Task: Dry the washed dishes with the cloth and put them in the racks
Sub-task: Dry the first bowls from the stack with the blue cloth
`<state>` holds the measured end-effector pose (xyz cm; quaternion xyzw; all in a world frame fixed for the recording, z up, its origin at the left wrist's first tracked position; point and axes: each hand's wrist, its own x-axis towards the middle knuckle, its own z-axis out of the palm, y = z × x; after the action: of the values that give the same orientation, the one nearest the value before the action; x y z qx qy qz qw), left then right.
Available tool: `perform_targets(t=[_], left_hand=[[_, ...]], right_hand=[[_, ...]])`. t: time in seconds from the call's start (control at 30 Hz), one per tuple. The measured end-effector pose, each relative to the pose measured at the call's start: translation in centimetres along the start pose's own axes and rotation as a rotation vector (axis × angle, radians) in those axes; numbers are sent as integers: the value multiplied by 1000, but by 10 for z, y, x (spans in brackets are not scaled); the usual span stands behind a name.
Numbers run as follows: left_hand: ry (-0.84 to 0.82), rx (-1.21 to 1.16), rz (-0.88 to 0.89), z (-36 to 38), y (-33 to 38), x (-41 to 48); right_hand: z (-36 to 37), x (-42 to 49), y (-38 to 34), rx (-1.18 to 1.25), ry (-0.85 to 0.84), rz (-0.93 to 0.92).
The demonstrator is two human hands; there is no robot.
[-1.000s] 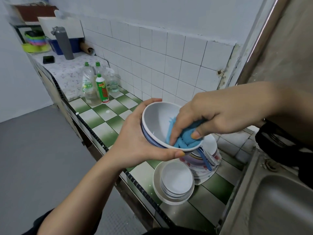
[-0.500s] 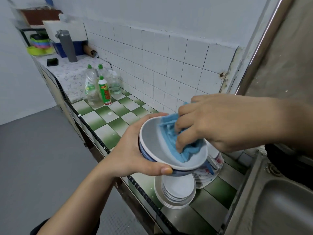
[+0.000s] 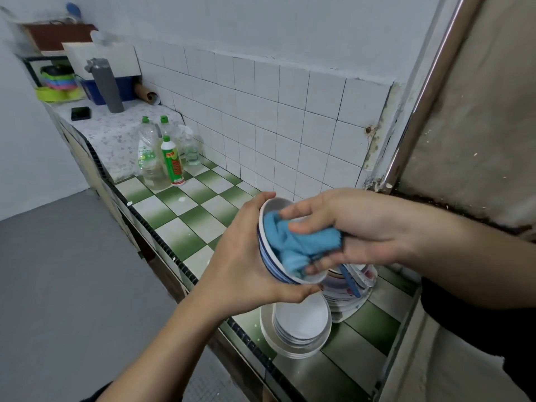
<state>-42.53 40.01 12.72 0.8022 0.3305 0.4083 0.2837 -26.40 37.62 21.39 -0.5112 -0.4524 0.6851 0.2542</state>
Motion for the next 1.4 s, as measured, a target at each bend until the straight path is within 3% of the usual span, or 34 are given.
perform_targets(t=[0.1, 0.17, 0.3, 0.47, 0.6, 0.7, 0.8, 0.93, 1.0, 1.17, 1.3, 1.4], left_hand=[[46, 116, 70, 10, -4, -2], [62, 151, 73, 11, -3, -3], [127, 152, 154, 7, -4, -4], [134, 98, 127, 6, 3, -6], [126, 96, 100, 4, 4, -9], [125, 66, 84, 7, 4, -11], [100, 71, 51, 10, 5, -10], [46, 85, 7, 11, 3, -13], [53, 83, 6, 13, 7, -14], [107, 93, 106, 19, 7, -12], [48, 90, 37, 14, 4, -13], [101, 63, 54, 16, 7, -11]], right_hand=[[4, 12, 9, 564, 173, 27], [8, 18, 15, 621, 225, -29], [10, 17, 25, 368, 129, -170], [10, 15, 28, 351, 179, -268], [5, 11, 31, 143, 69, -271], [7, 8, 33, 214, 184, -305], [10, 11, 41, -10, 258, -409], [5, 1, 38, -305, 211, -392], [3, -3, 38, -302, 203, -390], [9, 9, 43, -82, 448, -500], [6, 0, 41, -418, 247, -445], [9, 7, 46, -111, 429, -507]])
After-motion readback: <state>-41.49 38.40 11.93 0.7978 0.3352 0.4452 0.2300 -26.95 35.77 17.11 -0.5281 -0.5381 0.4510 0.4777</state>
